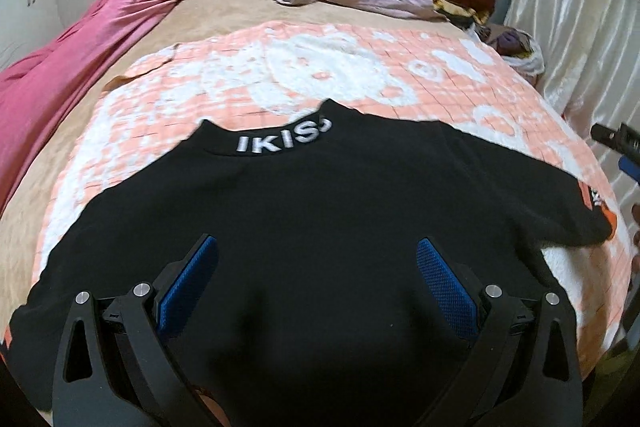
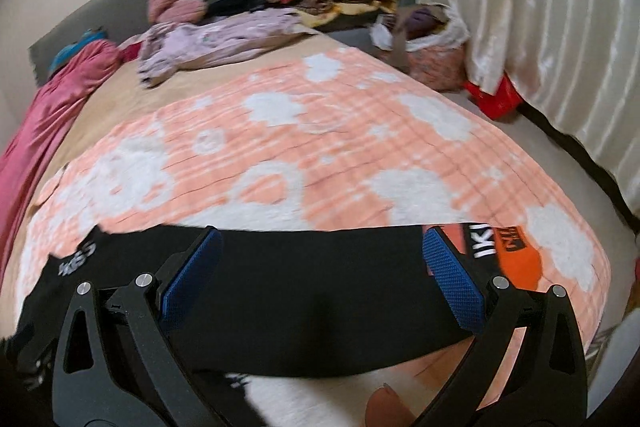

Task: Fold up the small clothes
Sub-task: 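Reach the right tool to the orange sleeve cuff and close on it, then carry the cuff across the shirt body with the right tool while the left tool grasps it, then lay the cuff on the shirt body with the left tool and open, then move the left tool to the other orange cuff and grasp it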

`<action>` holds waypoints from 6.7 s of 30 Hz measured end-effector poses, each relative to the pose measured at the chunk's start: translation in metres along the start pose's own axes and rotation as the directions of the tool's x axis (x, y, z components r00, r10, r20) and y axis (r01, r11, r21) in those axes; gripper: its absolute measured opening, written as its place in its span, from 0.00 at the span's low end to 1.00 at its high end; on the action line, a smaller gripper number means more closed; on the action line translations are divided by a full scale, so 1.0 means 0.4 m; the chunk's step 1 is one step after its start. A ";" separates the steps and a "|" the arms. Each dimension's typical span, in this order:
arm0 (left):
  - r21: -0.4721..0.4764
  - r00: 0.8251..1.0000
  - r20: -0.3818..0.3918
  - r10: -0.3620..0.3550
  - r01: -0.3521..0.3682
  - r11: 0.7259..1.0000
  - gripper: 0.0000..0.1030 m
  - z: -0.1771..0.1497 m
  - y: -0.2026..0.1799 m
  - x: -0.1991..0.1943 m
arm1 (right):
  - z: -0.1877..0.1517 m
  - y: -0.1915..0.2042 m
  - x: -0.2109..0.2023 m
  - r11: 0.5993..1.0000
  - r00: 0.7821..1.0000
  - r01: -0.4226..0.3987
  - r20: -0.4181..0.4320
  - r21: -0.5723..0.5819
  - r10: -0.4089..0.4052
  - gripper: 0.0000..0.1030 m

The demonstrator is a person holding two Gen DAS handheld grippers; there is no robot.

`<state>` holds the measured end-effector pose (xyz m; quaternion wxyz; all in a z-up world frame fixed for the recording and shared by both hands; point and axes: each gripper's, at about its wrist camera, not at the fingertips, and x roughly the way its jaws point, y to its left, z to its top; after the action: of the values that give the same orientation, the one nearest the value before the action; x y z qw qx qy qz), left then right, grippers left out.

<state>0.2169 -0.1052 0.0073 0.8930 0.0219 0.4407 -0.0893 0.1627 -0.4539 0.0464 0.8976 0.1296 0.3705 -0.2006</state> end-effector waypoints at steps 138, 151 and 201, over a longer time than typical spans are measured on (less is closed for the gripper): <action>-0.339 0.986 0.015 -0.167 0.162 0.927 0.12 -0.066 0.375 -0.020 | -0.189 0.289 -0.003 0.865 0.922 -0.388 -0.119 -0.320 0.369 0.36; -0.234 0.994 0.070 -0.087 0.101 0.967 0.20 -0.056 0.322 -0.079 | -0.215 0.321 -0.024 0.841 0.917 -0.397 -0.112 -0.367 0.383 0.37; -0.229 0.995 0.073 0.073 -0.055 0.972 0.65 -0.166 0.326 -0.173 | -0.274 0.399 -0.119 0.735 0.861 -0.501 -0.182 -0.457 0.474 0.83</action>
<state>0.1470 0.0406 0.0164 0.9091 -0.0695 0.4106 -0.0104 0.1376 -0.2582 0.0179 0.9112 -0.0039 0.3856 0.1453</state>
